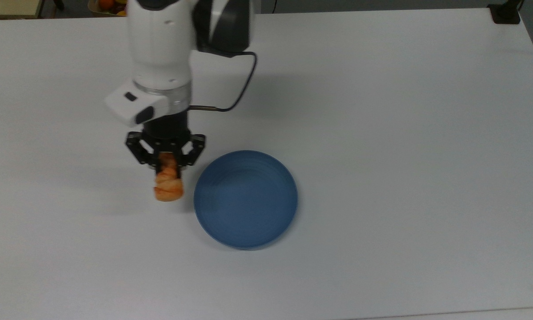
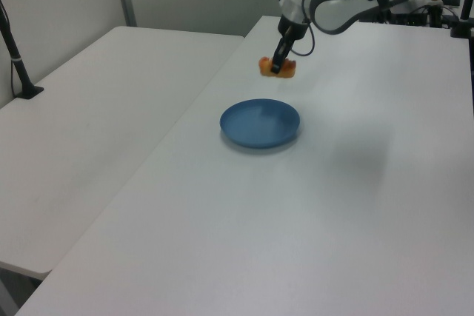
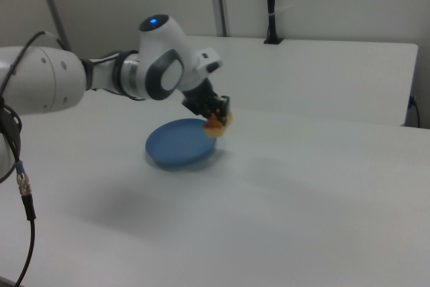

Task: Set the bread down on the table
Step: 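Lift the bread roll off the plate and carry it beside the plate, then lower the bread roll onto the table and open the gripper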

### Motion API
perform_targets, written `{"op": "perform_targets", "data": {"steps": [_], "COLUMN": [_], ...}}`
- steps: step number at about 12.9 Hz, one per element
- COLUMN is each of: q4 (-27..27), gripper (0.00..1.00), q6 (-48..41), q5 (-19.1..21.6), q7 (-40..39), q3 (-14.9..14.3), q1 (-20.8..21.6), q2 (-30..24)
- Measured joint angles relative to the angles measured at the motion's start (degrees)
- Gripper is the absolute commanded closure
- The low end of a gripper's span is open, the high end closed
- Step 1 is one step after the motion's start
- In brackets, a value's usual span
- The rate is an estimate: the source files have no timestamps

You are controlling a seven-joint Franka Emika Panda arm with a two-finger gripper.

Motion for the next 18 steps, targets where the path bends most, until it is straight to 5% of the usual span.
{"op": "perform_targets", "data": {"steps": [6, 13, 15, 16, 18], "q4": [4.5, 5.4, 5.7, 5.7, 5.8], "gripper": [0.63, 0.59, 0.43, 0.15, 0.00], "q6": [1.7, 15.5, 15.6, 15.6, 15.6], "q5": [5.0, 5.5, 5.5, 5.5, 5.5], "q7": [-12.0, -12.8, -12.8, -12.8, -12.8], "q3": [0.1, 0.2, 0.2, 0.2, 0.2], "q1": [-9.7, -12.1, -12.5, -12.7, -13.1], "q2": [4.7, 13.2, 14.0, 14.2, 14.3]}}
